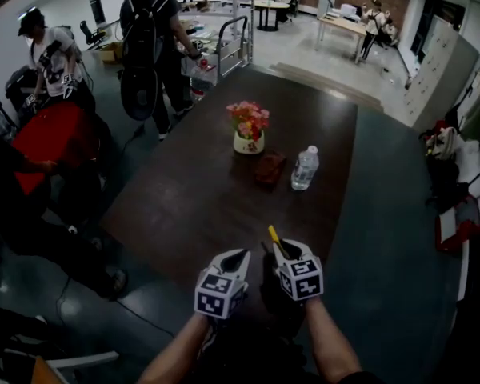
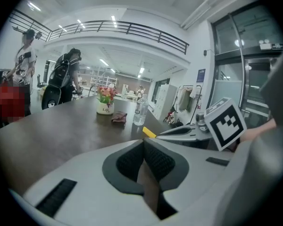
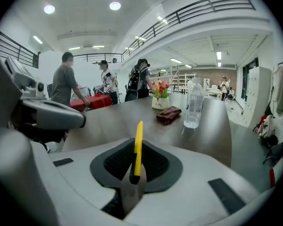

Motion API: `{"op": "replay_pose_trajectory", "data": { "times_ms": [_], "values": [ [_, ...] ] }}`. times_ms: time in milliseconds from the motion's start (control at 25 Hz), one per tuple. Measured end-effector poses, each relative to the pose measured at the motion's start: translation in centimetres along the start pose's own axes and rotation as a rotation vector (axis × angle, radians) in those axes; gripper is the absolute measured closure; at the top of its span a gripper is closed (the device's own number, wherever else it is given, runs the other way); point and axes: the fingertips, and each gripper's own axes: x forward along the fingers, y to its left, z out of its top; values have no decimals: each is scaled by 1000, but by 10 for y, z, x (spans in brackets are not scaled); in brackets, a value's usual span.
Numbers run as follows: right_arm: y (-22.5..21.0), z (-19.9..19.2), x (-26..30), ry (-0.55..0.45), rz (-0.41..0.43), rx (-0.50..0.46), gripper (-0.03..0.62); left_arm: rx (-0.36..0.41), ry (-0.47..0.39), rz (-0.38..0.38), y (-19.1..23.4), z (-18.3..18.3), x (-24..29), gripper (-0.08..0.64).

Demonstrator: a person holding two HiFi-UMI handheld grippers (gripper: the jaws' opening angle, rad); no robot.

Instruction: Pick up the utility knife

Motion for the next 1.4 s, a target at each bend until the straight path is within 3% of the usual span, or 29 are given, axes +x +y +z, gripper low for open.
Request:
{"op": "replay_pose_trajectory", "data": {
  "times_ms": [720, 1000, 1400],
  "values": [
    [1, 143, -111, -422, 23, 11, 534, 94, -239, -80, -30, 115, -32, 554],
    [-4, 155, -134, -530, 34, 51, 534, 121, -292, -111, -44, 138, -41, 554],
    [1, 154, -142, -555, 43, 90, 534, 124, -289, -124, -49, 136, -42, 554]
  ]
}}
